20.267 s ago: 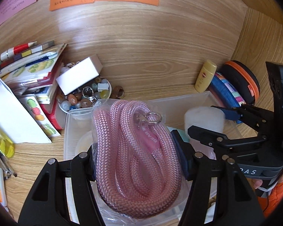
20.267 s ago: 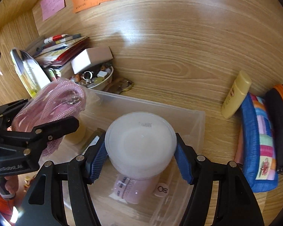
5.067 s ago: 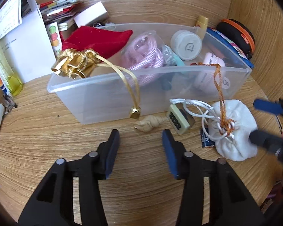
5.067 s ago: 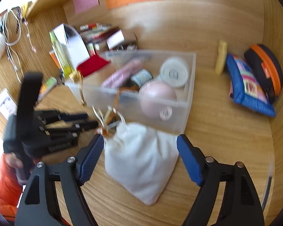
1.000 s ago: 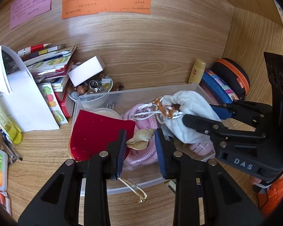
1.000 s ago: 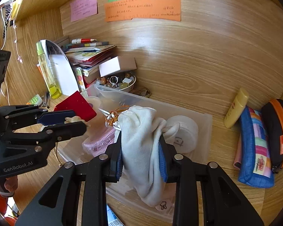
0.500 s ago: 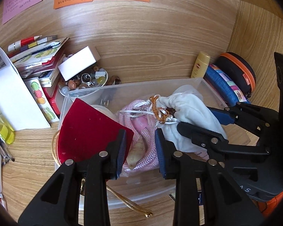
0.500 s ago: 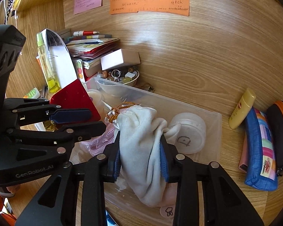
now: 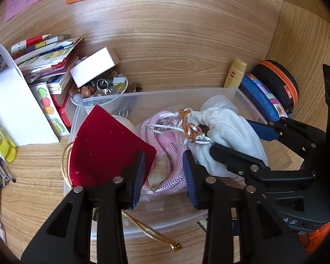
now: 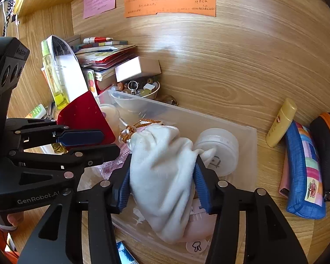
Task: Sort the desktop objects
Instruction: 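Carry the shell charm and white bag over the clear box with both grippers, then open the right gripper to drop the white bag while the left releases the shell charm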
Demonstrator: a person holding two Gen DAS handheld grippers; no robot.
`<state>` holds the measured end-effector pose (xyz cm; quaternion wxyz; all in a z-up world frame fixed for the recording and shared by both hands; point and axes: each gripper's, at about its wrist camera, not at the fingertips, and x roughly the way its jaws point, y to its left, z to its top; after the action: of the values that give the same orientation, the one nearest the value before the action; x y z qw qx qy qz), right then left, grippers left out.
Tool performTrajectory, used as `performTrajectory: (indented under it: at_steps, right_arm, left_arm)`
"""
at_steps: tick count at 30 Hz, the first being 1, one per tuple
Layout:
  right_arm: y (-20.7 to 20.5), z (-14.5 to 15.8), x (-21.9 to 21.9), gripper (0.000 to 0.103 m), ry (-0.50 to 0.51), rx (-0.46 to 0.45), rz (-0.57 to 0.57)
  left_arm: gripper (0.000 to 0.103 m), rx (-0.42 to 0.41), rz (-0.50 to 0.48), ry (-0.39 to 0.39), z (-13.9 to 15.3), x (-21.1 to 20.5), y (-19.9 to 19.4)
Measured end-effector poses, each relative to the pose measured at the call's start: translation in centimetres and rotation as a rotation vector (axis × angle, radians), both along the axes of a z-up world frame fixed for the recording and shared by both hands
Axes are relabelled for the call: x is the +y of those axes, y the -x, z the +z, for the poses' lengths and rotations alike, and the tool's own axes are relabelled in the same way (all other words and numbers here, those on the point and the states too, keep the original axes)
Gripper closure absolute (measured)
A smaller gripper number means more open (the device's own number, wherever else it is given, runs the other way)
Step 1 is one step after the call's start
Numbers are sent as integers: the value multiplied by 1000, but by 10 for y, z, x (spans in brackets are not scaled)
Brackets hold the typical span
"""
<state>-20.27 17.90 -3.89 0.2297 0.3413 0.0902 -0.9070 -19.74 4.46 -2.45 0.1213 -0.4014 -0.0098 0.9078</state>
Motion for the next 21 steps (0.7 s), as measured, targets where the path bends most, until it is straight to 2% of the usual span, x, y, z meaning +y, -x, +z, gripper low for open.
performTrajectory:
  at_steps: [6,14,19,21]
  right_arm:
    - [-2,4,4,47,14,1,-7]
    - [-9,16,12,22,44,39,-15]
    - [-10,18,15,17,65,26,-14]
    - [-9,18,15,17,62,21,-16]
  left_arm:
    - [59,0,21,-17,5,-3,-3]
    - [49,26,50,-28,19,-10,-14]
    - [48,25,58,-42,23,-14,-22]
    - [43,28,66,-44,25,-17,-26]
